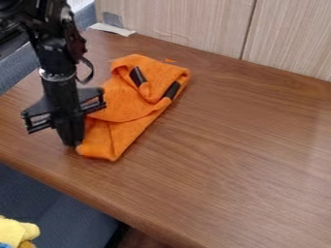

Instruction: Fold the cloth from bottom to top

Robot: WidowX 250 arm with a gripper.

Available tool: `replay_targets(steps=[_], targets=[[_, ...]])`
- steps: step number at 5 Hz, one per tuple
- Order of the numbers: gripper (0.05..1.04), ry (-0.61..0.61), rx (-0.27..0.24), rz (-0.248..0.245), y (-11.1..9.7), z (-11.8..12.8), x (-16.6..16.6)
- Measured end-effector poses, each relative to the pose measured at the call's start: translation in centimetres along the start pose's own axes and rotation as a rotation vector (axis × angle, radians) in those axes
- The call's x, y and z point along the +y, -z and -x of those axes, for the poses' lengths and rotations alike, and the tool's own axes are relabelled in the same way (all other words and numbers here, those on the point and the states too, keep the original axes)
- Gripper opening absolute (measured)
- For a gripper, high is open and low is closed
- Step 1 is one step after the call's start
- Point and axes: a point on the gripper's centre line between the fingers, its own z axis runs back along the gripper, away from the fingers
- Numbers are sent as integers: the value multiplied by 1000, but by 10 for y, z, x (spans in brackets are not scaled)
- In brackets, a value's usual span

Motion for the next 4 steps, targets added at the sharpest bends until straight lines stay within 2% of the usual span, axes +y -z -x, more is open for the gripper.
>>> replay_targets(steps=[1, 2, 3, 4], targets=[[77, -15, 14, 23, -17, 2, -9], [77, -27, 13, 77, -41, -3, -27], [77, -29, 10, 132, -62, -13, -53], [76, -41, 16, 171, -73, -25, -82]])
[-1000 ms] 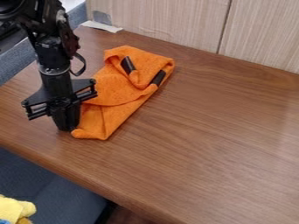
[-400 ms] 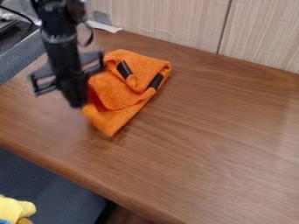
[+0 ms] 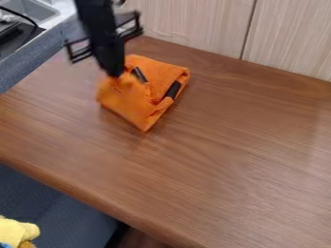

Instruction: Fold the cloth from bottom to top

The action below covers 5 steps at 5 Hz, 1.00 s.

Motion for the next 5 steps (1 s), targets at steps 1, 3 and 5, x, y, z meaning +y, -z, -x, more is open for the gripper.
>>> replay_targets(steps=[1, 3, 5], targets=[[73, -25, 6, 2, 5, -14, -26], [73, -103, 17, -54, 39, -37, -49], [73, -111, 6, -143, 73, -46, -58]])
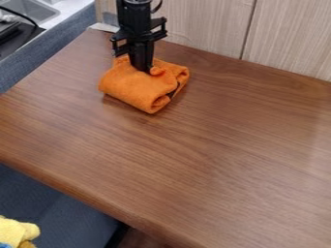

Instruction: Fold the cloth from bottom to top

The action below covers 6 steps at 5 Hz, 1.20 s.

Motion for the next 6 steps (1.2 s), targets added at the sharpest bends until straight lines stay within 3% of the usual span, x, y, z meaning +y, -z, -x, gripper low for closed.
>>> replay_targets(steps=[1, 2, 4, 5, 6], targets=[[101, 3, 8, -11, 11, 1, -2], [274, 5, 33, -31, 11, -1, 2], [818, 27, 51, -18, 8, -5, 11], [1009, 10, 43, 5, -1, -15, 17], [1009, 23, 11, 52, -24, -18, 16]])
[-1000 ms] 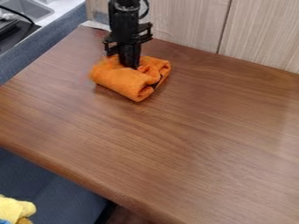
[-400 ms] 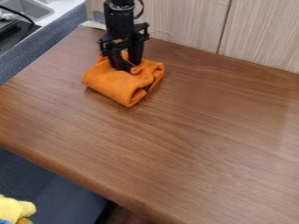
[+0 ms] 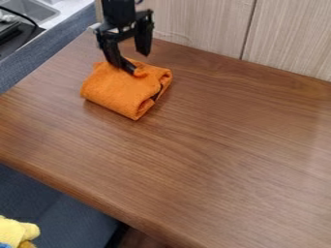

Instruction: Fold the cloth from bottom to top

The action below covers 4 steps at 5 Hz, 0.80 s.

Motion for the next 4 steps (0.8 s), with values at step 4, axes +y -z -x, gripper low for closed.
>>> replay_targets(steps=[4], targets=[[1001, 53, -116, 7, -55, 8, 4]])
